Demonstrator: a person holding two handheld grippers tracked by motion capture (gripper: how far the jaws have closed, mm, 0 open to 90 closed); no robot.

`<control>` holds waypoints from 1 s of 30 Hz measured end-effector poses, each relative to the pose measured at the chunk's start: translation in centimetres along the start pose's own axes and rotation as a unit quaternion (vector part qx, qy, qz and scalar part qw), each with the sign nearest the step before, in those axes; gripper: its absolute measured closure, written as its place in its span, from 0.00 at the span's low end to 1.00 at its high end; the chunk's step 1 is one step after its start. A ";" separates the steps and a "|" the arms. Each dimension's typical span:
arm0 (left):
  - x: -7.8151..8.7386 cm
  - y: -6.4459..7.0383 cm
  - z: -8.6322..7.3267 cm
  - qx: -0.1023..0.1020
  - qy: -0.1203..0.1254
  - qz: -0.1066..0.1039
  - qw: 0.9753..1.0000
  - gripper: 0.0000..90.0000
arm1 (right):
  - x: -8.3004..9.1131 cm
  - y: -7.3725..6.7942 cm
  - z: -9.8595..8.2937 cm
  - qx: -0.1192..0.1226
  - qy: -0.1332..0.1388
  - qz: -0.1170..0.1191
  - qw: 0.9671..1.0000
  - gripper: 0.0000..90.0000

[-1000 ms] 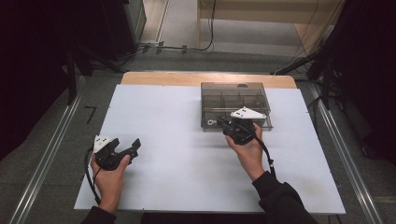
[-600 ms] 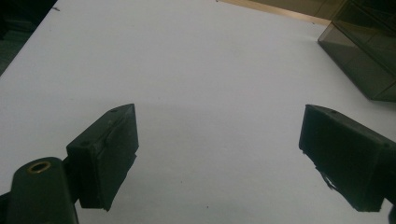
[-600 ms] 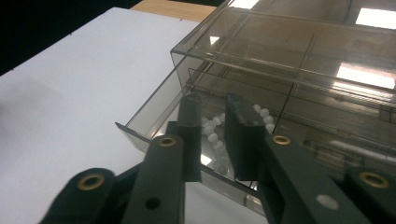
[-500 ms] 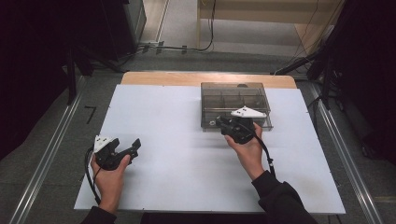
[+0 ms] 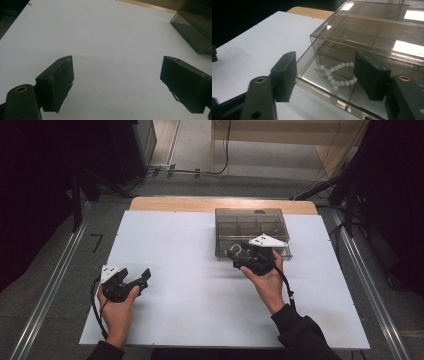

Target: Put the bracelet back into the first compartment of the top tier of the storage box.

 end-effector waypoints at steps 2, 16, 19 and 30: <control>0.0 0.0 0.0 -0.001 0.000 0.000 1.000 0.14 | 0.1 -0.1 0.0 0.000 -0.003 0.003 1.000 0.29; 0.1 0.1 0.0 0.001 0.002 -0.001 1.000 0.14 | 1.6 -0.6 -0.2 0.017 -0.002 0.010 1.000 0.20; 0.1 0.1 0.0 0.001 0.003 -0.001 1.000 0.14 | 2.2 -0.4 -0.3 0.019 0.000 0.007 1.000 0.20; 0.1 0.2 0.0 0.000 0.002 -0.002 1.000 0.14 | 3.8 1.9 -1.6 0.011 -0.004 -0.012 1.000 0.19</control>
Point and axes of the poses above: each handheld gripper's, and its own axes: x roughly backward along the jaws, z roughly out of its top, y roughly to its right, the point moved 6 cm from there along -x, roughly forward along the jaws, and after that the axes turned 8 degrees about -z, right-handed, at the moved point
